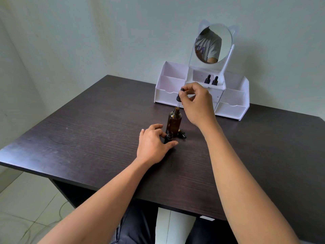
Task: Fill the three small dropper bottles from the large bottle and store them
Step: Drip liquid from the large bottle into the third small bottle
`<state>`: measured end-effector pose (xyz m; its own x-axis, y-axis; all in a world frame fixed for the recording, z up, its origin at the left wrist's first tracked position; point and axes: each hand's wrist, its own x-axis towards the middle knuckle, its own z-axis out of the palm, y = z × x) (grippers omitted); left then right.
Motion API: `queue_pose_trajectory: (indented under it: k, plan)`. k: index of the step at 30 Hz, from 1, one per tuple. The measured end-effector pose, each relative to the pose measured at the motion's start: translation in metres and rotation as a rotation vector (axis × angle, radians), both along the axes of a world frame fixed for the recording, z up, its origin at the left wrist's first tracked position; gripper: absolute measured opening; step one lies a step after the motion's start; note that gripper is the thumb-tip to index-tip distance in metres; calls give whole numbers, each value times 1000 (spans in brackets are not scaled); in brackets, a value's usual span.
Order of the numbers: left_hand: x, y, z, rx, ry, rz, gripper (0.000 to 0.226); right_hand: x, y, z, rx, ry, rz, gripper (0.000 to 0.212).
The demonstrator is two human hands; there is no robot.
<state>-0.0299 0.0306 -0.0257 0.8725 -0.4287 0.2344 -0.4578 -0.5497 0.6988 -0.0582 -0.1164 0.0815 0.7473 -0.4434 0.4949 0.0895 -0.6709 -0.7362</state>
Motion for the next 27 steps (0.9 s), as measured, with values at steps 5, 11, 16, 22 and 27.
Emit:
queue_pose_trajectory:
  k: [5,11,16,22,27]
  plan:
    - [-2,1,2,-2,12,5,35,3,-3,-4,-73,19,-39,5]
    - [-2,1,3,3,18,7,36,6,-3,-6,-72,20,-30,9]
    - [-2,0,4,9,26,7,34,7,-4,-7,-78,24,-38,10]
    - [-1,0,1,3,14,5,35,8,-5,-9,-68,43,-33,10]
    - [0,-1,1,10,26,6,34,7,-6,-14,-32,96,-25,7]
